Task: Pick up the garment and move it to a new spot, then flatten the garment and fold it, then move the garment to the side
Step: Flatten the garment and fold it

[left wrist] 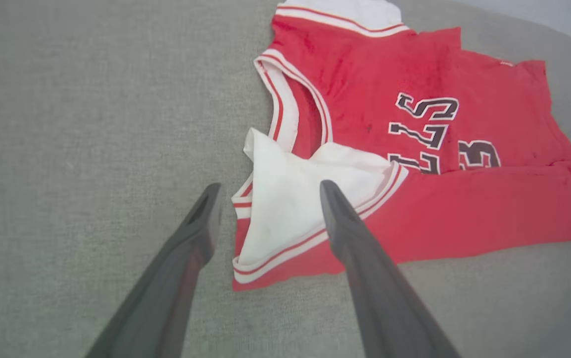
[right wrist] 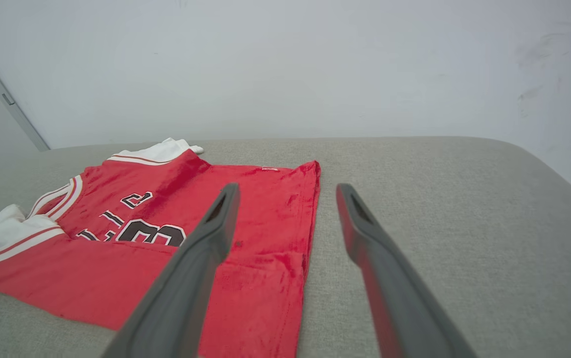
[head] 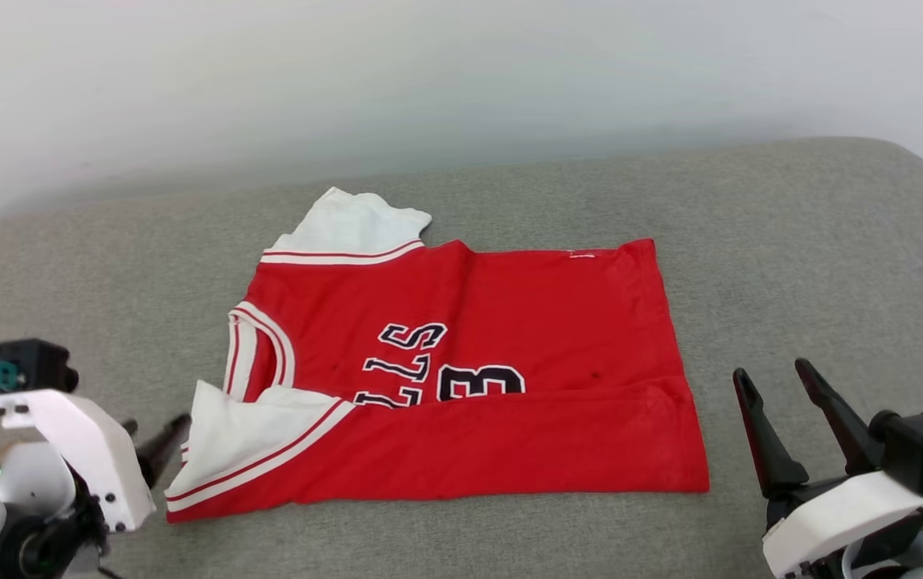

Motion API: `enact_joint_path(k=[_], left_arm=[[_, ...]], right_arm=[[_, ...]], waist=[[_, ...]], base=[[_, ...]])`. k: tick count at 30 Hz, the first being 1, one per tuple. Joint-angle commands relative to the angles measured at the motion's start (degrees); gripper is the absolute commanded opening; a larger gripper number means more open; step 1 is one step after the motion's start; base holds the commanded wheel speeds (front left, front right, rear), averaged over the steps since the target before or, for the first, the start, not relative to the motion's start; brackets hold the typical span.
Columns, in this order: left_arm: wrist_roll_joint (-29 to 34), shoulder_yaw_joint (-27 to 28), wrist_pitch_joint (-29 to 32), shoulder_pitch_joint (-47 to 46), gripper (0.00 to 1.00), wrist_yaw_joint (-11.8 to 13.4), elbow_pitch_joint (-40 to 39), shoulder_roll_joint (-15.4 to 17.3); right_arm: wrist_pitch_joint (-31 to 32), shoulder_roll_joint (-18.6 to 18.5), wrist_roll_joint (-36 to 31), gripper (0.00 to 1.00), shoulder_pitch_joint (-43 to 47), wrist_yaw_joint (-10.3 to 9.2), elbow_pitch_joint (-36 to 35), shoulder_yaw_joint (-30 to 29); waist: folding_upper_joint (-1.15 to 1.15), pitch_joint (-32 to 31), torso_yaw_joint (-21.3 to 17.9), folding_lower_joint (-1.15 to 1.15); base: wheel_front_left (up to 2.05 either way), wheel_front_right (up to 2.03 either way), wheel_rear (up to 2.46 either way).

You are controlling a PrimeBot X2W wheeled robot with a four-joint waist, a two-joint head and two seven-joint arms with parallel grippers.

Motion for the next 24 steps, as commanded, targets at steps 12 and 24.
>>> enact_joint_path(k=[12,24], left_arm=[[-0.37,-5.2,10.66,-0.64,1.0,1.25,7.23,1.21],[-1.77,-8.34,11.76,-2.35,0.0,-2.72,13.34,-5.04]], right_arm=[[0.28,2.98,-0.68,1.0,0.69,-0.04,-5.6,0.49],[0.8,2.09,-0.5,1.0,-1.7,-0.04,-6.54,-2.87]], waist=[[0.0,6.25,-4.15,0.0],[0.0,9.61,-4.3,0.0]], base=[[0.0,0.0,0.0],[0.0,0.0,0.0]])
